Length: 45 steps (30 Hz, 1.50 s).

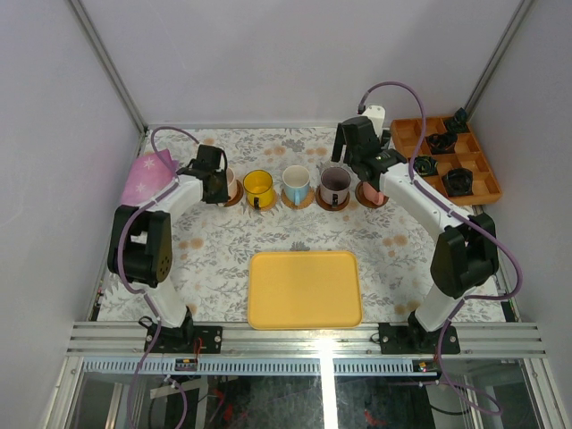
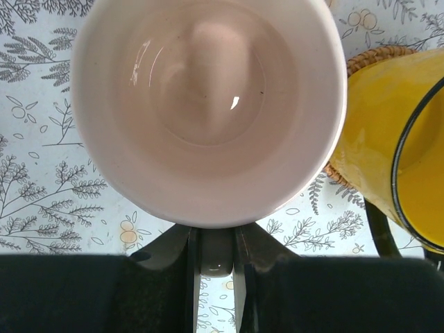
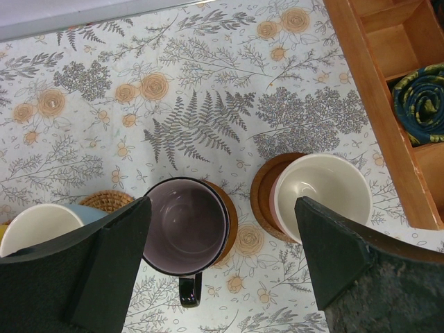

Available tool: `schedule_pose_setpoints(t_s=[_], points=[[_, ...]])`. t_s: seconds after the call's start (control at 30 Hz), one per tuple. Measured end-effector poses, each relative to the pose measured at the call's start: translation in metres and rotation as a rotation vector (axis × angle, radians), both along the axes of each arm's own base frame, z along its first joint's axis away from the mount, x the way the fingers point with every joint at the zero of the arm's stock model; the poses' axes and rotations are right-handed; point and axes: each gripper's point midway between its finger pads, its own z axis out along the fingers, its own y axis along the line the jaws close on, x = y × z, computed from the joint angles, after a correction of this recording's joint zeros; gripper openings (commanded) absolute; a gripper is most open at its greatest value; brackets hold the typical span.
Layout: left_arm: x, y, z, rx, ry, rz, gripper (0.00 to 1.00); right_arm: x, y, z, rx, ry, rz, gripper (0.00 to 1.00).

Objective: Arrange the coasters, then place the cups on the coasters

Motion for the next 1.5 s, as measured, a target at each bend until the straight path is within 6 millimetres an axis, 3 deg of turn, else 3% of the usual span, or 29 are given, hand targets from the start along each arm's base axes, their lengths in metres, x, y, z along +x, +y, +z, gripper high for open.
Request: schedule_pose_setpoints(t_s=[0.77, 1.07, 1.4, 1.5], points=[[-0.003, 0.000, -0.004, -0.018, -0.018, 0.013, 0.00, -0.004, 0.004, -0.007, 0.020, 0.031, 0.012, 0.92], [-0.013, 0.001, -0.004, -0.036, -0.023, 0.026, 0.00, -0.004, 0.009, -0.024, 0.022, 0.075, 0.027, 0.92], [-0.014, -0.001, -0.004, -0.048, -0.020, 0.019, 0.00, -0.004, 0.011, -0.025, 0.039, 0.078, 0.023, 0.92], [-0.014, -0.001, -0.004, -0.048, -0.020, 0.019, 0.13, -0.004, 0.011, -0.025, 0.043, 0.078, 0.021, 0.92]])
